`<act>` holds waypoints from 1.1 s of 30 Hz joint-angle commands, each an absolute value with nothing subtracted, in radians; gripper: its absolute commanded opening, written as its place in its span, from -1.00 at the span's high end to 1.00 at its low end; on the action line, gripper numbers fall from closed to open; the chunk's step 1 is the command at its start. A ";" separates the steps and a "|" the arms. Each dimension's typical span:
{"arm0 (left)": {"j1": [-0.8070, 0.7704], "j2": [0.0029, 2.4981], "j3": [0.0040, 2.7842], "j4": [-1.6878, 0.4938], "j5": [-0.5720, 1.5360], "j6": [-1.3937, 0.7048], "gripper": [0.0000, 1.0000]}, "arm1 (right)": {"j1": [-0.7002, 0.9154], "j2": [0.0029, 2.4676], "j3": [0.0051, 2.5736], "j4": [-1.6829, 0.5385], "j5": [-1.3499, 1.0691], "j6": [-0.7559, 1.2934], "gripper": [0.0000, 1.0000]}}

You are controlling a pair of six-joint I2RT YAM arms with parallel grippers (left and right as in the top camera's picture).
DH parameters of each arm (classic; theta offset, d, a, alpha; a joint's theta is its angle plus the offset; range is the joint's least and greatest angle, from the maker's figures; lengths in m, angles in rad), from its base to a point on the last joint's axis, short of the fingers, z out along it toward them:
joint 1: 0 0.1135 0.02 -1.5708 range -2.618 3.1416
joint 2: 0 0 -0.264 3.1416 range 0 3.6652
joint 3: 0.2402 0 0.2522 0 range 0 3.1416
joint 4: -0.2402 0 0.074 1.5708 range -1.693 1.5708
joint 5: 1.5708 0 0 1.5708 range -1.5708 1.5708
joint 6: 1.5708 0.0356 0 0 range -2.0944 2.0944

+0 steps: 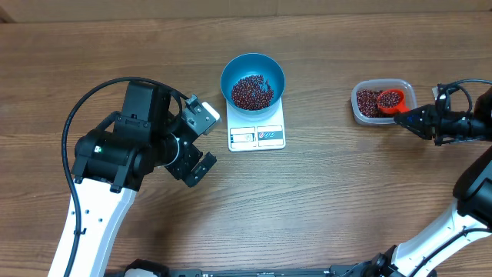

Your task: Scoop item into bowl and weigh 150g on scale

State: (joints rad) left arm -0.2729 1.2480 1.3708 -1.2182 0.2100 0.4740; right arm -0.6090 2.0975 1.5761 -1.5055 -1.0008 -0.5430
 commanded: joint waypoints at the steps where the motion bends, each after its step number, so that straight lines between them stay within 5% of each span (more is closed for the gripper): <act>1: -0.268 1.251 1.368 -1.216 0.229 0.464 -0.99 | -0.614 2.090 1.570 -1.526 -1.068 -0.616 0.92; 33: -0.268 1.251 1.368 -1.216 0.229 0.464 -0.99 | -0.367 2.087 1.626 -1.663 -1.304 -0.738 0.92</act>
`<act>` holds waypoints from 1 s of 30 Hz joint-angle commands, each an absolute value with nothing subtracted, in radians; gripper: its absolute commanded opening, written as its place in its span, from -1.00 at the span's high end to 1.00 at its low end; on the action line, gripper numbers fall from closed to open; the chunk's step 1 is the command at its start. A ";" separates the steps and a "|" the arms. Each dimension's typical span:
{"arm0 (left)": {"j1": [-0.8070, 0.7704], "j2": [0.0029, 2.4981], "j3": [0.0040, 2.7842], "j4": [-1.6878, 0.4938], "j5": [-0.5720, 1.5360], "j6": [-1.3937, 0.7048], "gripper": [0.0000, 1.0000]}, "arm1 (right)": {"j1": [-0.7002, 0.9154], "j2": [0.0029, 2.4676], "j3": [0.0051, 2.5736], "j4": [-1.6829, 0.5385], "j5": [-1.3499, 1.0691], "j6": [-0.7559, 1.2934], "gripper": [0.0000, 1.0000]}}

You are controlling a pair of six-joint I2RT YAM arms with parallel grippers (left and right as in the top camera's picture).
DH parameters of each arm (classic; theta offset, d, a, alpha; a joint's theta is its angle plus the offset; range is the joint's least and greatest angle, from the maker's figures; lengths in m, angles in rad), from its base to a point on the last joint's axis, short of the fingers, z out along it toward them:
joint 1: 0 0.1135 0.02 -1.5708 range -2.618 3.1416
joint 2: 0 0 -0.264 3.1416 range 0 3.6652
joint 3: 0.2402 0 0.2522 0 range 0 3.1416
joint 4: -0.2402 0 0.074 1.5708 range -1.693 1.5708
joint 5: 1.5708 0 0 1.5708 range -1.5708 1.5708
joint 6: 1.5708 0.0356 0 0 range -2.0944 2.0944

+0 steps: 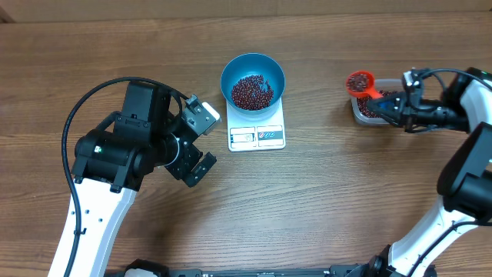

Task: Scoop item into bowl and weigh 150g on scale
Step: 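Carry the refilled scoop left toward the blue bowl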

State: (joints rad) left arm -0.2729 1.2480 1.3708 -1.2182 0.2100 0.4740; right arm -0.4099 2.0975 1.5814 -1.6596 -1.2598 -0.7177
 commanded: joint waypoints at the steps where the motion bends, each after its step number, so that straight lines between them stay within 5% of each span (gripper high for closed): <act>1: -0.268 1.251 1.368 -1.216 0.229 0.464 -0.99 | -0.350 2.087 1.637 -1.668 -1.305 -0.737 0.93; 10: -0.268 1.251 1.368 -1.216 0.229 0.464 -0.99 | -0.169 2.087 1.705 -1.672 -1.330 -0.714 0.93; 18: -0.268 1.251 1.368 -1.216 0.229 0.464 -0.99 | -0.031 2.087 1.706 -1.438 -1.319 -0.458 0.93; 30: -0.268 1.251 1.368 -1.216 0.229 0.464 -0.99 | 0.150 2.087 1.771 -1.134 -0.983 -0.119 0.92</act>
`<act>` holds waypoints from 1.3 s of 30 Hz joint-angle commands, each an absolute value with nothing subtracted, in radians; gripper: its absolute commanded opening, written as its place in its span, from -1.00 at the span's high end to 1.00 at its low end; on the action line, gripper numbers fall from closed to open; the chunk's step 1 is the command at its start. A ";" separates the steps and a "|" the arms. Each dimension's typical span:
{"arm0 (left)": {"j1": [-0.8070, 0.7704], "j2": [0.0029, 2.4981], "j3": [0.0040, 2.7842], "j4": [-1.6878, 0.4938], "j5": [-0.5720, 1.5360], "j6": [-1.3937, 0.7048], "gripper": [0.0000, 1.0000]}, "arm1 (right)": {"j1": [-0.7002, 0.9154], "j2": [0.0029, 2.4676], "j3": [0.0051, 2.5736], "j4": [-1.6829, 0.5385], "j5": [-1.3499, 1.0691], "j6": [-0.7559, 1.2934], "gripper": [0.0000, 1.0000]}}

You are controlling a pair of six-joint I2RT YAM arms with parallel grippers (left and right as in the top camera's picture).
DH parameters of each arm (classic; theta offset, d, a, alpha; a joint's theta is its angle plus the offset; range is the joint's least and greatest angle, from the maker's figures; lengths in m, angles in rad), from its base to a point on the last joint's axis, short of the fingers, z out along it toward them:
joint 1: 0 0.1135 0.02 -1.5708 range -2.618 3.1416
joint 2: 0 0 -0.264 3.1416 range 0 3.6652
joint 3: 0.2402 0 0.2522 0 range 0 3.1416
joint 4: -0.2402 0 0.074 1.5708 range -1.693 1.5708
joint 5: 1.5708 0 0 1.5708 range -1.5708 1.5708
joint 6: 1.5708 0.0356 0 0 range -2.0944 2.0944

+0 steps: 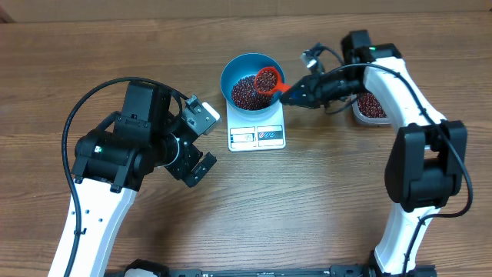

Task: Scoop item into bowl and weigh 150g on scale
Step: 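Carry the refilled scoop left toward the blue bowl, then tip the red scoop over the blue bowl to pour beans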

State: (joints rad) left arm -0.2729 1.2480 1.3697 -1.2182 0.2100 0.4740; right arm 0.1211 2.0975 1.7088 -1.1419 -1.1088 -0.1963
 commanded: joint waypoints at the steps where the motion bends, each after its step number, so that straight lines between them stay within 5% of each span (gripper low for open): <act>1: -0.268 1.251 1.368 -1.216 0.229 0.464 -0.99 | 0.163 2.087 1.789 -1.134 -0.943 -0.118 0.92; 11: -0.268 1.251 1.368 -1.216 0.229 0.464 -0.99 | 0.267 2.087 1.881 -1.133 -0.537 -0.105 0.93; 39: -0.268 1.251 1.368 -1.216 0.229 0.464 -0.99 | 0.410 2.087 2.041 -1.190 -0.140 -0.105 0.92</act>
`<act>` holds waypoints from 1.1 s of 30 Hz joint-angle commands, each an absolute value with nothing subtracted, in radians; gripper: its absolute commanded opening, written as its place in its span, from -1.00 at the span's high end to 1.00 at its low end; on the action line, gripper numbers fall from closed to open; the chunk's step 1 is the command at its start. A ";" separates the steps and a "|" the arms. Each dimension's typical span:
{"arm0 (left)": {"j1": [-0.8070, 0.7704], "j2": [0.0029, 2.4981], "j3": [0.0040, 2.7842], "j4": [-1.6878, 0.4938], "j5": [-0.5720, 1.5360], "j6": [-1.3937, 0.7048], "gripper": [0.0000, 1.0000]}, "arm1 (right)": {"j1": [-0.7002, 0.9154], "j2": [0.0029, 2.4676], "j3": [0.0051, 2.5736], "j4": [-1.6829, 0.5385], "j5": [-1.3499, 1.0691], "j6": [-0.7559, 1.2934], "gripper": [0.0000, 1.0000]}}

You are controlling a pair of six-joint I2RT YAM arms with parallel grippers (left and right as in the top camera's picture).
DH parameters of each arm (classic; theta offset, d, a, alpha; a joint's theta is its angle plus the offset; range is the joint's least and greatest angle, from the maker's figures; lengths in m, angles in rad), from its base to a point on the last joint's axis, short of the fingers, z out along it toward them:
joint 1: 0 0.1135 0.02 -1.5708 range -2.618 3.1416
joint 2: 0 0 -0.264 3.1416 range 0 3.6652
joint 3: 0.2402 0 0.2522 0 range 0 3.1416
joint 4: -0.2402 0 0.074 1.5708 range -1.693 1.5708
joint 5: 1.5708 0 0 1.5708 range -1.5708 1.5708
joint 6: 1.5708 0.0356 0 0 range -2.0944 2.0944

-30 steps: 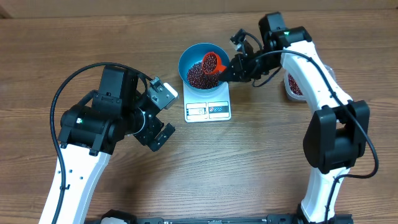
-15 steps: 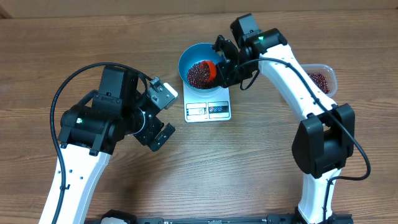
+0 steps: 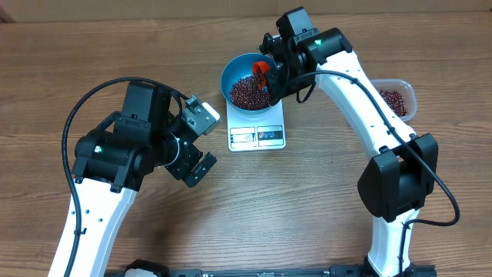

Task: Scoop item into bowl and weigh 150g on scale
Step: 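Tip the red scoop over the blue bowl to pour beans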

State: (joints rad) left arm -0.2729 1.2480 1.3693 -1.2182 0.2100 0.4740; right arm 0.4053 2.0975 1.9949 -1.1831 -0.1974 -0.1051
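A blue bowl (image 3: 229, 71) holding dark red beans (image 3: 244, 93) stands on the white scale (image 3: 257, 136) at the table's far middle. My right gripper (image 3: 269, 78) is shut on the red scoop (image 3: 261, 69), which is tipped on its side over the right part of the bowl. Whether beans are left in the scoop cannot be told. My left gripper (image 3: 207, 141) stands open with nothing in it, left of the scale and apart from it.
A clear plastic container (image 3: 398, 100) of the same beans sits at the far right. The right arm (image 3: 361, 96) spans the space between the container and the bowl. The bulky left arm (image 3: 123, 154) fills the left side.
The right wrist has turned and shifted to the bowl's far right rim. The scoop, level and full over the bowl before, is now tipped on its side. The left arm has not moved.
The right gripper held the scoop full of beans in the container. Then the loaded scoop was out, just left of the container. Then it was level over the bowl's right part, and now it is tipped over the bowl. The left gripper stayed open and still.
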 commanded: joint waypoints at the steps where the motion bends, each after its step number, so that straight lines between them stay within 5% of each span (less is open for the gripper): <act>1: -0.268 1.251 1.368 -1.216 0.229 0.464 -0.99 | 0.411 2.087 2.046 -1.196 -0.126 -0.105 0.92; 33: -0.268 1.251 1.368 -1.216 0.229 0.464 -0.99 | 0.562 2.059 2.158 -1.285 0.333 -0.166 0.92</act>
